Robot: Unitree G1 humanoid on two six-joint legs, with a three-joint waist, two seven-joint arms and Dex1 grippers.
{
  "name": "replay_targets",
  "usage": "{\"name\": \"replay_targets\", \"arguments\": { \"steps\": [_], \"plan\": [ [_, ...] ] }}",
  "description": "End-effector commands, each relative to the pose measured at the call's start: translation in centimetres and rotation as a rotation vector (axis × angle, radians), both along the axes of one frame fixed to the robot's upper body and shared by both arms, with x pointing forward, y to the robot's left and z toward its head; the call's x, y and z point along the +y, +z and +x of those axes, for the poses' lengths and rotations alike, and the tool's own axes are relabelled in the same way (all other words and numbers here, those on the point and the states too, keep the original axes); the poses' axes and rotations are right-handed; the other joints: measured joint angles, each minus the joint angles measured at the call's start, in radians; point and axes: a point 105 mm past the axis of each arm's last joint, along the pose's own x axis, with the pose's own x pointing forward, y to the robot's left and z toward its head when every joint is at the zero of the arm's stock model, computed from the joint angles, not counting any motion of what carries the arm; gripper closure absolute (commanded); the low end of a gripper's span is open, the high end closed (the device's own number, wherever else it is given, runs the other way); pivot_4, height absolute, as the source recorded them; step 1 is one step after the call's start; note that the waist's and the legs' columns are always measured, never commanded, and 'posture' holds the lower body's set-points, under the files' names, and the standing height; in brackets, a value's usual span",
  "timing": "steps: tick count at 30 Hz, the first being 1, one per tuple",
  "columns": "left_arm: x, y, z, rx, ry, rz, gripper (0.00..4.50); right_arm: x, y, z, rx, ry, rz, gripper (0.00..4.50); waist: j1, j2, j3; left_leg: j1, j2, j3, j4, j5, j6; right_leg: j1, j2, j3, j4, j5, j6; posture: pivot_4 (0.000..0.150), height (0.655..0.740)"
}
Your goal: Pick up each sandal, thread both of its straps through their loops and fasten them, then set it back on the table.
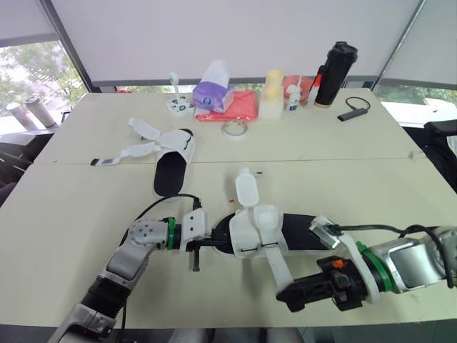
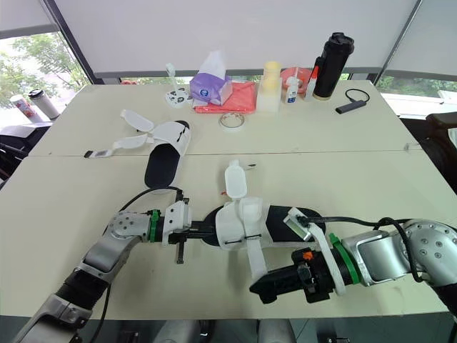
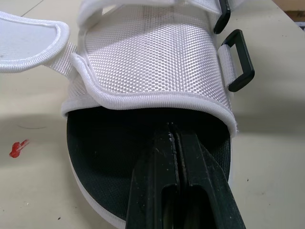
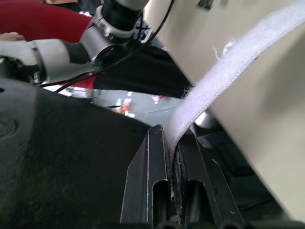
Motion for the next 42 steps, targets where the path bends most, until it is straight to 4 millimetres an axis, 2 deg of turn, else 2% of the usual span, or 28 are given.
{"name": "replay_targets", "arguments": {
  "steps": [1,6,14,30,31,32,36,39,42],
  "plan": [
    [0.4,-0.9,-0.1,0.027,0.02,0.027,4.5,0.4,1.2,-0.7,-0.002,0.04,0.062,4.46,0.0,0.0,0.0,0.0,0.0,0.0,0.0,0.0,0.0,0.0,0.0,0.0,0.0,0.0,0.0,0.15,0.74],
    [0.5,-0.9,0.0,0.026,0.019,0.029,4.5,0.1,2.0,-0.2,-0.031,0.037,0.066,4.46,0.0,0.0,0.0,0.0,0.0,0.0,0.0,0.0,0.0,0.0,0.0,0.0,-0.001,0.0,0.0,0.15,0.74],
    [0.4,-0.7,0.1,0.024,0.019,0.027,4.5,0.8,3.4,0.8,-0.12,0.063,0.082,4.46,0.001,0.0,0.0,-0.001,0.0,0.0,0.0,0.0,0.0,-0.001,-0.001,0.0,-0.001,0.0,0.0,0.15,0.74],
    [0.4,-0.7,0.0,0.024,0.03,0.021,4.5,1.3,5.7,6.9,-0.182,-0.034,0.1,4.46,0.0,0.0,0.0,-0.002,0.0,0.0,0.0,0.0,0.0,-0.003,0.0,0.0,-0.001,0.0,0.0,0.15,0.74],
    [0.4,-0.7,0.0,0.024,0.032,0.02,4.5,1.2,5.8,7.1,-0.183,-0.038,0.101,3.82,0.0,0.0,0.0,-0.003,0.0,0.0,0.0,0.0,0.0,-0.003,0.0,0.0,-0.001,0.0,0.0,0.15,0.74],
    [0.4,-0.7,0.0,0.024,0.033,0.02,4.5,1.2,5.9,7.3,-0.185,-0.041,0.102,3.6,0.0,0.0,0.0,-0.003,0.0,0.0,0.0,0.0,0.0,-0.003,0.0,0.0,-0.001,0.0,0.0,0.15,0.74],
    [0.5,-0.8,-0.2,0.027,0.037,0.019,4.5,1.2,6.2,8.1,-0.196,-0.059,0.109,1.68,0.0,0.0,0.0,-0.003,0.0,0.0,0.0,0.0,0.0,-0.003,0.0,0.0,-0.001,0.0,0.0,0.15,0.74],
    [0.5,-0.9,-0.2,0.029,0.039,0.019,4.5,1.2,6.6,9.7,-0.215,-0.105,0.114,0.22,-0.001,0.0,0.0,-0.003,0.0,0.0,0.0,0.0,0.0,-0.003,0.0,0.0,-0.001,0.0,0.0,0.15,0.74],
    [0.5,-0.9,-0.3,0.03,0.038,0.018,4.5,1.4,7.8,11.3,-0.239,-0.146,0.161,0.1,-0.001,0.0,0.0,-0.003,0.0,0.0,0.0,0.0,0.0,-0.003,0.0,0.0,-0.001,0.0,0.0,0.15,0.74]
  ]
}}
